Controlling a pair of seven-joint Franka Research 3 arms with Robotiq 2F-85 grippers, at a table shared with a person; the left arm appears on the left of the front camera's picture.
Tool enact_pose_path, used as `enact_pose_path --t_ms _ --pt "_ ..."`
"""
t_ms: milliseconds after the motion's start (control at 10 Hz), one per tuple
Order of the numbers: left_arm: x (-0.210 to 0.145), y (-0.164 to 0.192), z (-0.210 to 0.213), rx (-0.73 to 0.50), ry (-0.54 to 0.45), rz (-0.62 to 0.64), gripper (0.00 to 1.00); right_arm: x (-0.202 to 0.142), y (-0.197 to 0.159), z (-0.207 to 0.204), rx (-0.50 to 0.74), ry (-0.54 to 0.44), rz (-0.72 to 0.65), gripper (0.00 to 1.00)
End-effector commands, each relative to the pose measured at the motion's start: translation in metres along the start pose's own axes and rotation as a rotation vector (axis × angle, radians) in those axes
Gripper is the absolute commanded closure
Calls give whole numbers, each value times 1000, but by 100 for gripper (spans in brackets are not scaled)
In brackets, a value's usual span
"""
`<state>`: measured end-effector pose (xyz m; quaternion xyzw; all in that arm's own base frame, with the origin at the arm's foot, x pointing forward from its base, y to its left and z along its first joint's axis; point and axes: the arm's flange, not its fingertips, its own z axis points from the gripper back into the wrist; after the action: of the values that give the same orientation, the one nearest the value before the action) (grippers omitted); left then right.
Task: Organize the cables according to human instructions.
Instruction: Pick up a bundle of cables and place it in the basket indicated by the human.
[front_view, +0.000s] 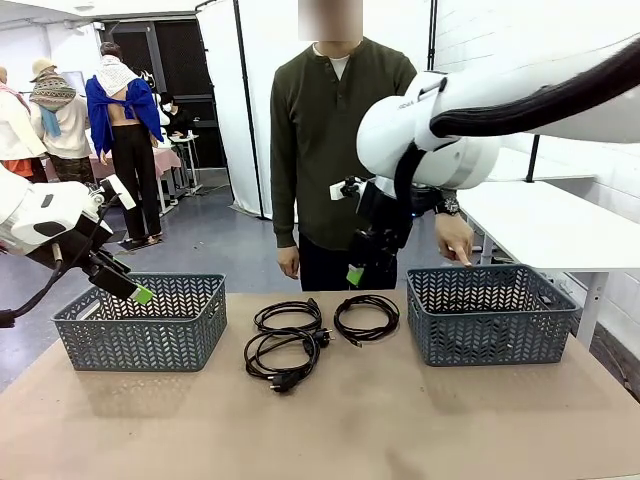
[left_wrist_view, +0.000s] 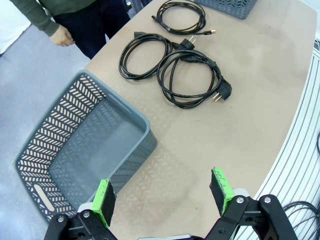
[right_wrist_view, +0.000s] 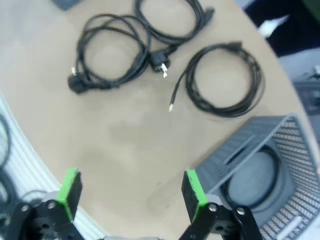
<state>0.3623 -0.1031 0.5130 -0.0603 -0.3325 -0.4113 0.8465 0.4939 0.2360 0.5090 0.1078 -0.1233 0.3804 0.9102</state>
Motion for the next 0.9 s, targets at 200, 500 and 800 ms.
enact_pose_path --t_ms 200,500,800 --pt "-1 1 0 -1 -1 5 0 62 -29 -27 -71 -2 -207 0" --pt "-1 1 0 -1 -1 5 0 85 -41 -51 -74 42 -265 0" --pt "-1 1 0 -1 -1 5 0 71 -41 -50 -61 15 -241 0"
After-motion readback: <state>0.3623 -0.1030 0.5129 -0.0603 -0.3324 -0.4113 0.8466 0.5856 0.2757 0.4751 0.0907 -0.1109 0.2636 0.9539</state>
